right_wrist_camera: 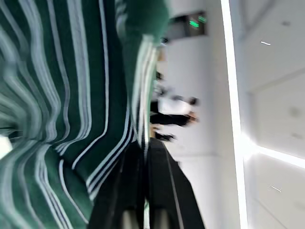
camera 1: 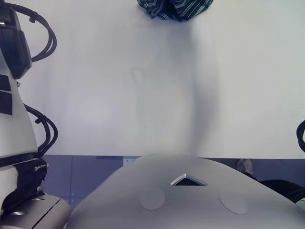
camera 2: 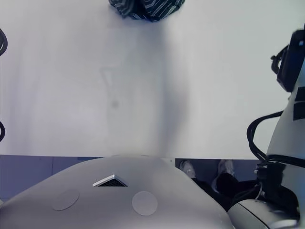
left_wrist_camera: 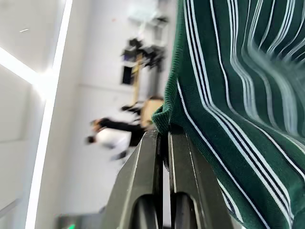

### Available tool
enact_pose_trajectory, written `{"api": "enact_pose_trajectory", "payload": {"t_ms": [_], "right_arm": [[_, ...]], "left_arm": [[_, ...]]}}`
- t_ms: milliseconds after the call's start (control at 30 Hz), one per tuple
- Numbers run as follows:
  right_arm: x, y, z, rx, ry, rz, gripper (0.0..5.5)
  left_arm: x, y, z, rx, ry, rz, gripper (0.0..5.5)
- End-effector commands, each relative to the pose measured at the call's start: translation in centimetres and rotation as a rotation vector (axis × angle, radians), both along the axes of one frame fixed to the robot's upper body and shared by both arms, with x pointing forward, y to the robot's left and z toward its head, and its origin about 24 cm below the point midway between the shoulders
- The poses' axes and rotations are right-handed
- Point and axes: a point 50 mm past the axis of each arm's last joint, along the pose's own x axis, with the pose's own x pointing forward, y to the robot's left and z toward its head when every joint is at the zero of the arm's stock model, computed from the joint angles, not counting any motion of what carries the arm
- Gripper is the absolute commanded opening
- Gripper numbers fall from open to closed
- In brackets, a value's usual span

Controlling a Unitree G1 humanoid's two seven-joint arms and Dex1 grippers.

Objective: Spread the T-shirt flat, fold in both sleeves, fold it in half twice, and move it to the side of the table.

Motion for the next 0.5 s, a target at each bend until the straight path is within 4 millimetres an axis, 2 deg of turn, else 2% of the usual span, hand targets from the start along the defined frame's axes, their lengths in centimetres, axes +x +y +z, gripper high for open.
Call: {"api": "enact_pose_trajectory", "payload": {"t_ms": [33,100,200,267,333,400,500], "right_arm": [[-6.5,-1.5,-0.9,-0.127,0.291,0.176,0.02],[-7.9,-1.2,-1.1,-0.169,0.362,0.205,0.02],[-9.4,-0.5,-1.9,-0.236,0.462,0.257,0.02],[-11.1,0.1,-4.0,-0.275,0.629,0.326,0.02],[-14.0,0.6,-7.3,-0.295,0.892,0.423,0.02],[-16.5,1.0,-9.6,-0.286,1.085,0.485,0.02],[-17.3,1.0,-10.5,-0.25,1.156,0.481,0.02]], "left_arm": [[-4.4,0.1,-2.3,0.089,0.302,-0.29,0.0],[-6.4,-0.6,-3.7,0.131,0.395,-0.394,0.0],[-9.7,-1.9,-4.8,0.121,0.53,-0.546,0.0],[-12.1,-2.2,-5.9,0.108,0.665,-0.623,0.0],[-14.3,-2.2,-7.5,0.099,0.834,-0.665,0.0],[-16.0,-1.9,-8.9,0.102,0.974,-0.672,0.0],[-17.7,-1.6,-10.1,0.112,1.103,-0.666,0.0]]}}
